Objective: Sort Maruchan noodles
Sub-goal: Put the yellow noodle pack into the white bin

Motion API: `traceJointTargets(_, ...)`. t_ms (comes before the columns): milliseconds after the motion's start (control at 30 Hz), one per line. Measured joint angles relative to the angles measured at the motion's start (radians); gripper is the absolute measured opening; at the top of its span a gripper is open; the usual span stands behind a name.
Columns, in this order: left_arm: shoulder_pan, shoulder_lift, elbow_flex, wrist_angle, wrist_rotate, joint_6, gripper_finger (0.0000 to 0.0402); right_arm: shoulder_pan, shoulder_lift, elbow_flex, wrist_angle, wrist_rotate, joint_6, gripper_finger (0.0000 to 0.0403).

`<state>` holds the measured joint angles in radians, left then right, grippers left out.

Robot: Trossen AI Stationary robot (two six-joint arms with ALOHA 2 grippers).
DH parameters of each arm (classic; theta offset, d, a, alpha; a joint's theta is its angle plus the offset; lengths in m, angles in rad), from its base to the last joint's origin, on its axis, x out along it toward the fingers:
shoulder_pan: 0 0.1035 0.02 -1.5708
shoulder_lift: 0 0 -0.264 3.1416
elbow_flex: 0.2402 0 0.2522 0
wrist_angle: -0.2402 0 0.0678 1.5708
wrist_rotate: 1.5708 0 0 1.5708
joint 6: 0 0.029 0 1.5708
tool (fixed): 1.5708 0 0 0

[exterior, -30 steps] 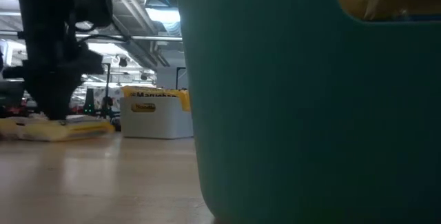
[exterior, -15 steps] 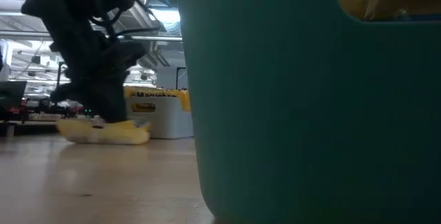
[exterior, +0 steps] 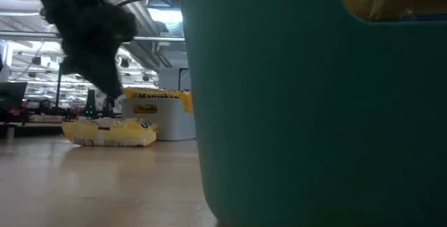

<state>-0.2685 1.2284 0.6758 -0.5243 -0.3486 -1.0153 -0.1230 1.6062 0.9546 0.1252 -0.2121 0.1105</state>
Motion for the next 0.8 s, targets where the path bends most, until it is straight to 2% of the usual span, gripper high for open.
traceJointTargets(133, -0.028, -0.010, 0.000, -0.100, -0.009, 0.009, 0.0072, 0.012, 0.031, 0.001, 0.039, 0.039, 0.168, 0.0290)
traceJointTargets(400, -0.070, 0.019, -0.071, -0.062, -0.057, 0.049, 0.0073, 0.039, 0.224, 0.014, 0.281, 0.014, 0.452, 0.0342)
traceJointTargets(600, -0.091, 0.018, -0.126, 0.033, -0.104, 0.053, 0.0073, 0.039, 0.362, 0.087, 0.285, 0.026, 0.545, 0.0373)
traceJointTargets(800, -0.098, 0.015, -0.209, 0.180, -0.113, 0.051, 0.0073, 0.039, 0.483, 0.173, 0.327, 0.044, 0.576, 0.0378)
